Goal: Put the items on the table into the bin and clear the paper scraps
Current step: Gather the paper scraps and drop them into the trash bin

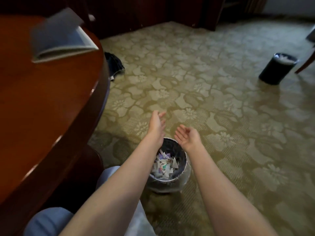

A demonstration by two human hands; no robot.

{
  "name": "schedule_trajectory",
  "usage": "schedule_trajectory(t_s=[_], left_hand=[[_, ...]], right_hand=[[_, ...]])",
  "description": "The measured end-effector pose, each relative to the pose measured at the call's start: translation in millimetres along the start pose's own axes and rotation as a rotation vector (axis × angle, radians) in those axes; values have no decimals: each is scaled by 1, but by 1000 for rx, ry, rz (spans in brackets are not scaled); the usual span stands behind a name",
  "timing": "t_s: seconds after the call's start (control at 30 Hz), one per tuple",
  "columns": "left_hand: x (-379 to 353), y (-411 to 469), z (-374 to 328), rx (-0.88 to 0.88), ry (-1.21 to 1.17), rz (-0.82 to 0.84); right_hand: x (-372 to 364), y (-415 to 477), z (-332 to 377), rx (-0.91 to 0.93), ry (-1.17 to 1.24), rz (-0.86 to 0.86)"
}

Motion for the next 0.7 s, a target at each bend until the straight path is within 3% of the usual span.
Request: schedule_trajectory(t_s=[0.17, 0.33, 0.57, 0.7], left_hand=[[-7, -59, -71, -202, 51, 68], [19, -115, -136, -445, 96, 35], [111, -163, -179, -604, 128, -167], [174, -186, -179, -671, 175, -346]], right_hand=[[-48, -47, 37, 106, 36, 174], [-104, -99, 47, 162, 51, 367], [-175, -165, 19, 177, -45, 590], [-208, -199, -16, 206, -249, 696]])
Point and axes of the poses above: each hand's wrist, its own y-axis towards the middle knuckle, its own x-axis out of the back of the hand, z = x × y, the point moved 2 cm from there along y, towards the middle knuckle, and after that the axes turned 10 degrees about y, right-handed, at the moved point
